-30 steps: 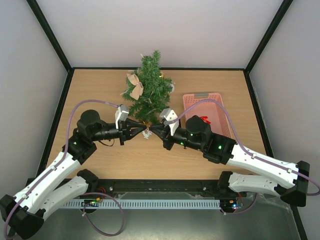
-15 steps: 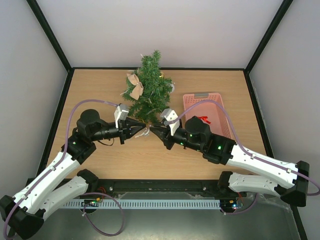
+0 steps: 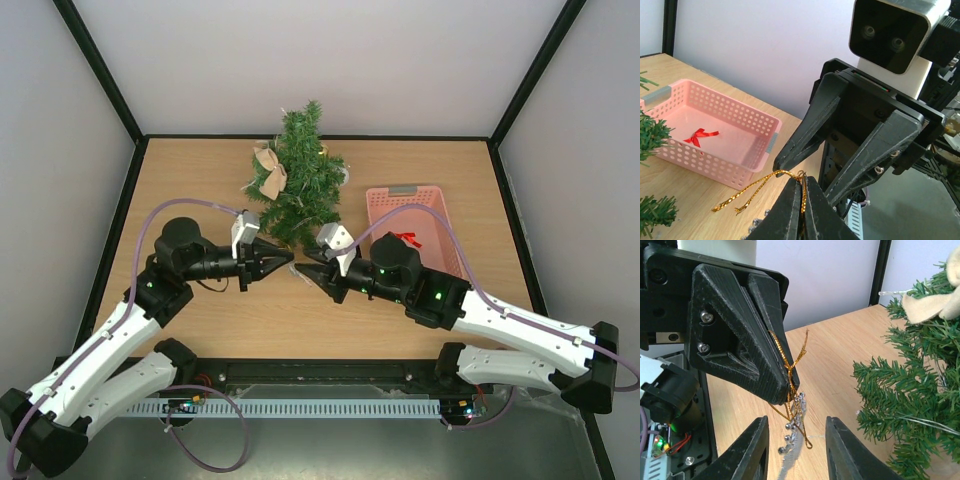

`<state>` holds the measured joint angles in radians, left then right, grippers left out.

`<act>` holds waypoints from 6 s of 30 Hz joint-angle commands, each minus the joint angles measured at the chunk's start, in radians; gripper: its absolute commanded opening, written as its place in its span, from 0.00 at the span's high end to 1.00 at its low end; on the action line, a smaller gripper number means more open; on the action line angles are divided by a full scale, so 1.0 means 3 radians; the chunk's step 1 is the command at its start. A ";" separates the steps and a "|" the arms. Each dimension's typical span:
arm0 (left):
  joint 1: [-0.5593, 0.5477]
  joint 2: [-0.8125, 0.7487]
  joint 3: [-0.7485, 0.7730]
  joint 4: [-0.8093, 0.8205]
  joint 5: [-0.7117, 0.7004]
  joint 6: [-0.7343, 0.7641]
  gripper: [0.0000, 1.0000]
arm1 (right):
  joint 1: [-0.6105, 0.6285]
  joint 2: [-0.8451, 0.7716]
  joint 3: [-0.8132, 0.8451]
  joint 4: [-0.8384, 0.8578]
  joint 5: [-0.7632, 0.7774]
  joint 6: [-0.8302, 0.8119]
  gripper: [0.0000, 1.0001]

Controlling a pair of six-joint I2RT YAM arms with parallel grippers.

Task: Decorate the small christmas tree
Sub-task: Hang the decoration item on the Christmas tree.

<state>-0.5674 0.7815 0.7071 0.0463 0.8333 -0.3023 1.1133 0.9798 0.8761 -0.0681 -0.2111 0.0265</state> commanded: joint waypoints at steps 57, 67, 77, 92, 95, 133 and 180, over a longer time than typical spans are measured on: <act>-0.0011 0.0317 0.0128 -0.0051 -0.0773 0.0255 0.98 | 0.0016 -0.0142 -0.0466 0.0561 0.1413 -0.0031 0.98; -0.0009 0.0283 0.0272 -0.0181 -0.0874 0.0343 0.98 | -0.0174 -0.0397 -0.0460 0.0256 0.1620 0.0033 0.82; -0.0006 0.0639 0.0919 -0.0198 -0.0642 0.0297 0.98 | -0.0225 -0.0446 -0.0162 -0.0023 0.1496 0.0039 0.67; 0.0000 0.1328 0.1731 -0.0205 -0.0739 0.0042 0.98 | -0.0229 -0.0153 0.0367 0.0216 0.1708 -0.0083 0.63; 0.0003 0.1393 0.1866 -0.0244 -0.0884 0.0016 0.98 | -0.0229 -0.0157 0.0356 0.0267 0.1752 -0.0085 0.62; 0.0225 0.1601 0.1972 -0.0263 -0.1270 -0.0328 0.98 | -0.0492 0.0328 0.0781 0.0459 0.1102 -0.0191 0.61; 0.0251 0.1638 0.1903 -0.0227 -0.1385 -0.0290 0.98 | -0.1071 0.1200 0.1369 0.0573 0.0663 -0.0092 0.98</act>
<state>-0.4988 1.2606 1.2778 -0.0433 0.4252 -0.4004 0.7990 1.3254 1.2396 0.0799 -0.0006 0.0097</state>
